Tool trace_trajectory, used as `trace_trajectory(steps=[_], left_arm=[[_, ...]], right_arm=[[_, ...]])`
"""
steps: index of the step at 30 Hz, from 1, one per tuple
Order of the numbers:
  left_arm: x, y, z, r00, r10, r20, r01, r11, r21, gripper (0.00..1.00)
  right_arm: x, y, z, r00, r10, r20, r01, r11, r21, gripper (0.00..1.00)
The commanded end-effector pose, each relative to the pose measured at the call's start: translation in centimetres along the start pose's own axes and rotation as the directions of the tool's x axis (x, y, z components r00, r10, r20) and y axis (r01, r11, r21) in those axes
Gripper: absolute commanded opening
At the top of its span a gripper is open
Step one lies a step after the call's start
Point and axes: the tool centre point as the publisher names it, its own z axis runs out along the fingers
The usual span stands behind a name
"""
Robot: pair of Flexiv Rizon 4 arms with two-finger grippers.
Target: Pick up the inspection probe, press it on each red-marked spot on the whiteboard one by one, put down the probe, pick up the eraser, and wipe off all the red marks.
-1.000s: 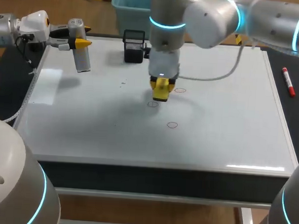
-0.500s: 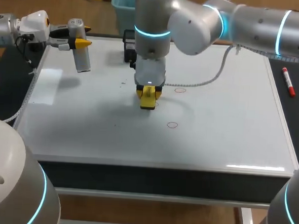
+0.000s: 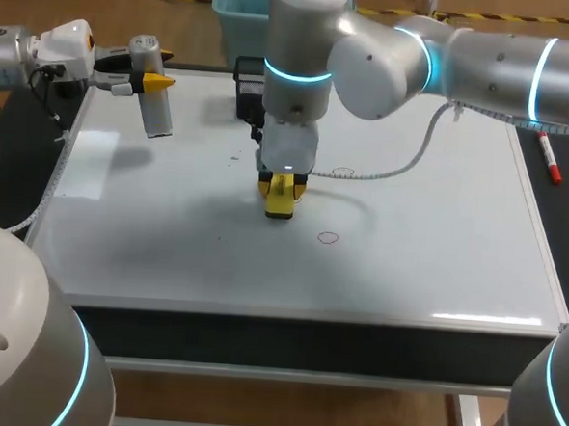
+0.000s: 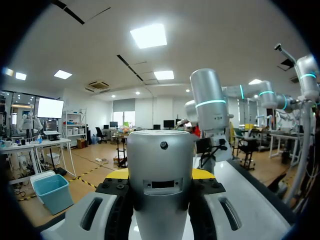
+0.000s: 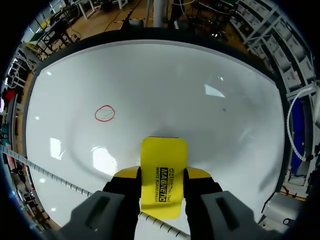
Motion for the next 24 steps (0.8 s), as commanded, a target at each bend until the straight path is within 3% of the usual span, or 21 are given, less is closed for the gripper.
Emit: trace_trajectory(steps=[1, 11, 24], left_arm=[[0.1, -0.2, 0.0, 1.000, -0.001, 0.002, 0.001, 1.000, -0.003, 0.00], [0.1, -0.2, 0.0, 1.000, -0.001, 0.002, 0.001, 1.000, -0.003, 0.00], [0.1, -0.2, 0.0, 1.000, -0.001, 0.002, 0.001, 1.000, -0.003, 0.00]], right_arm=[[0.2, 0.0, 0.1, 1.000, -0.003, -0.009, 0.003, 1.000, -0.004, 0.00], [1.4, 0.0, 0.8, 1.000, 0.017, -0.023, -0.018, 1.000, -0.018, 0.00], [5.8, -0.7, 0.8, 0.991, 0.124, -0.055, -0.125, 0.992, -0.013, 0.00]])
